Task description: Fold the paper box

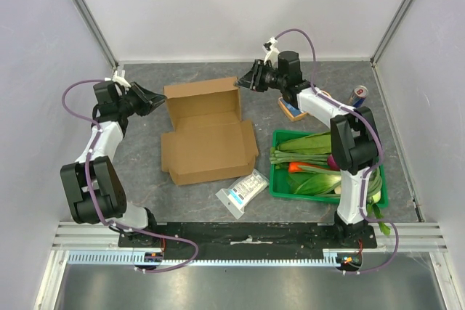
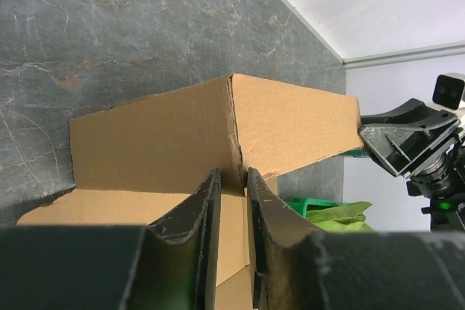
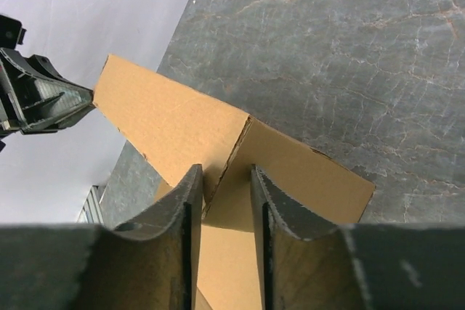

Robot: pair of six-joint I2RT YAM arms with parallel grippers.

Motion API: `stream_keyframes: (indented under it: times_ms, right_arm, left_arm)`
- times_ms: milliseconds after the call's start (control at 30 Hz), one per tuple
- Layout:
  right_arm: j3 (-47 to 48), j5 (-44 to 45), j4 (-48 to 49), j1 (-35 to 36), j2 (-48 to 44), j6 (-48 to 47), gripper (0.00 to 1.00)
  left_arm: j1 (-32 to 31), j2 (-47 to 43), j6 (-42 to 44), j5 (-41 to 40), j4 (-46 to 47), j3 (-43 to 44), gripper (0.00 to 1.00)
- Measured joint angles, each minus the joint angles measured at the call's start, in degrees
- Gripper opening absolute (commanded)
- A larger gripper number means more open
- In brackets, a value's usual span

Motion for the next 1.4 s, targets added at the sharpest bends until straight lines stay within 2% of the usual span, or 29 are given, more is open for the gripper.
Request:
stream_keyframes:
  times_ms: [33, 100, 133, 167, 267, 367, 500, 533, 600, 633, 700, 733, 833, 933, 1100, 1167, 1300, 1400]
  right_arm:
    - [-0.48, 0.00, 0.94, -0.02, -0.11, 0.09, 0.32]
    - [-1.31, 0.04, 2.93, -0.02, -0.26, 0.22, 0.32]
    - [-1.36, 0.02, 3.61, -0.02, -0.22, 0.37, 0.32]
    - [-1.36, 0.00, 4.11, 0.00, -0.11, 0.39, 0.32]
    - [-0.98, 0.17, 6.05, 0.52, 0.83, 0.46, 0.34]
    - [2.78, 1.25, 6.34, 1.57, 3.52, 0.46, 0.39]
    - [11.32, 3.72, 4.96, 3.45, 9.11, 0.09, 0.61]
    - [13.84, 4.61, 3.74, 3.87, 10.49, -0.44, 0.70]
    - [18.56, 6.43, -0.55, 4.37, 12.41, -2.03, 0.81]
    - [20.48, 7.87, -3.19, 4.57, 12.87, -3.23, 0.91]
    - [21.92, 11.54, -8.92, 4.57, 12.26, -6.01, 0.95]
    - [21.97, 14.14, -11.78, 4.35, 11.41, -7.56, 0.96]
    - [19.89, 20.76, -20.11, 2.99, 7.19, -11.63, 0.96]
    - [10.67, 27.02, -24.96, 1.38, -2.16, -13.44, 0.97]
    - [-5.51, 31.58, -29.20, 0.66, -17.68, -14.08, 0.98]
    - [-9.29, 33.03, -30.32, 1.31, -21.81, -15.04, 0.98]
    - [-10.51, 33.11, -31.65, 1.88, -24.28, -17.33, 0.98]
    - [-10.51, 32.06, -31.69, 1.86, -24.33, -17.57, 0.98]
  left_arm:
    - [0.00, -0.02, 0.11, 0.00, 0.04, -0.15, 0.24]
    - [-0.02, -0.55, 0.39, -0.33, 0.24, -0.57, 0.31]
    - [-0.02, -1.09, 0.57, -0.79, 0.22, -0.90, 0.36]
    - [-0.02, -1.57, 0.85, -1.22, 0.07, -1.16, 0.46]
    - [0.00, -3.32, 1.79, -2.82, -1.11, -1.62, 0.59]
    - [0.00, -4.90, 2.36, -4.48, -1.77, -1.64, 0.65]
    - [0.00, -8.24, 3.76, -8.48, -3.93, -1.62, 0.66]
    - [0.02, -9.46, 4.33, -9.49, -4.81, -1.62, 0.66]
    - [0.11, -12.35, 5.77, -12.20, -6.86, -1.62, 0.66]
    - [0.11, -14.80, 6.84, -13.92, -8.24, -1.62, 0.66]
    - [0.11, -18.45, 8.46, -16.02, -9.94, -1.62, 0.63]
    - [0.11, -20.48, 9.27, -16.74, -10.80, -1.62, 0.58]
    - [-0.22, -25.75, 10.88, -17.90, -11.82, -2.19, 0.52]
    - [-4.70, -30.75, 13.11, -19.65, -12.72, -4.39, 0.53]
    - [-27.74, -32.63, 18.36, -24.90, -17.73, -6.71, 0.56]
    - [-34.05, -33.57, 19.91, -27.21, -20.63, -7.69, 0.57]
    - [-35.91, -37.42, 21.90, -29.40, -25.42, -9.40, 0.58]
    - [-35.91, -37.57, 19.10, -31.08, -28.24, -9.27, 0.71]
